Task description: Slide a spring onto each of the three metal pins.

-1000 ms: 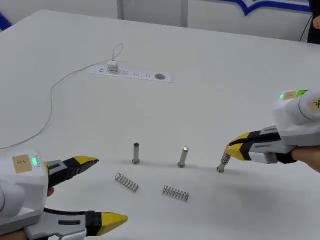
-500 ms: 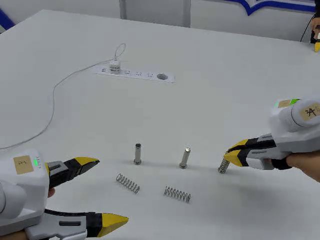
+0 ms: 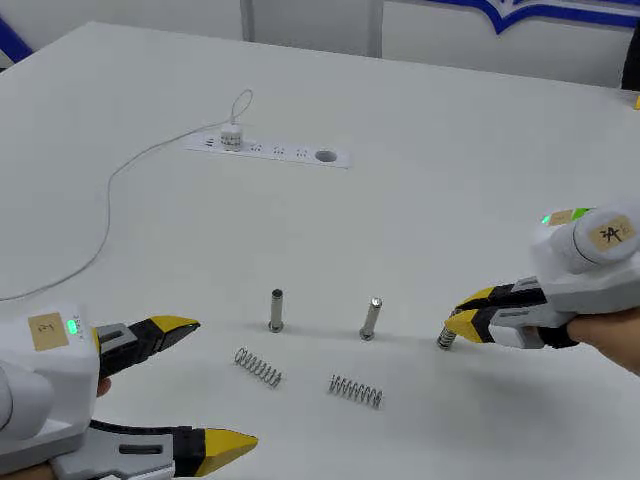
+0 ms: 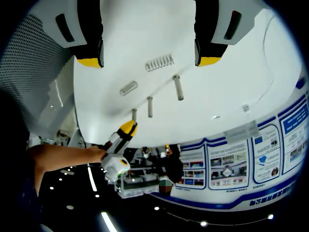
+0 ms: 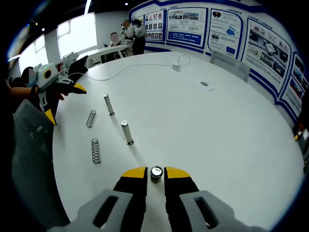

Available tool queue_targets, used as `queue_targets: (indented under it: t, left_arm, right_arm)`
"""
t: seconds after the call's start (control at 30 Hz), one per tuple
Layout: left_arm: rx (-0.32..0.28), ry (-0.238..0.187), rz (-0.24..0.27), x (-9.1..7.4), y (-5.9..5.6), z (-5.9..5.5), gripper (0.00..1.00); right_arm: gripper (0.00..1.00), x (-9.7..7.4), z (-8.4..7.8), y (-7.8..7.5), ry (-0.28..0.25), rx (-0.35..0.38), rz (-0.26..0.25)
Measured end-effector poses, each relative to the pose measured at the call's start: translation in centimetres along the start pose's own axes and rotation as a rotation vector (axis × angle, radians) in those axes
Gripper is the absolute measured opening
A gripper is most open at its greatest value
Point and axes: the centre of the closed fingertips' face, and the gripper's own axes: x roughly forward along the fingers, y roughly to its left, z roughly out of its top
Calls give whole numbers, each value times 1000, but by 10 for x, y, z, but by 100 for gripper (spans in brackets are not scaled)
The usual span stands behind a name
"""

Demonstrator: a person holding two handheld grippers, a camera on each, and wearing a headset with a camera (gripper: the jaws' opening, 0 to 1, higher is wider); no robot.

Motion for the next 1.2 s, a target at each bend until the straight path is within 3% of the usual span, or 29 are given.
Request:
queue_targets:
  t: [0.27, 0.5, 0.63, 0.8, 1.2]
  left_arm:
    - [2, -5, -1, 0, -1, 1, 79]
    - [4, -11, 0, 0, -1, 2, 79]
    - [7, -14, -3, 1, -2, 3, 79]
    - [9, -17, -7, 1, -3, 4, 79]
    - [15, -23, -7, 1, -2, 7, 79]
  right_arm:
    - [17, -9, -2, -1, -6, 1, -22]
    - [17, -15, -15, 10, 4, 12, -20]
    - [17, -15, -27, 21, 26, 12, -4]
    - [17, -12, -30, 40, 38, 2, 27]
    - [17, 8, -8, 82, 45, -87, 127]
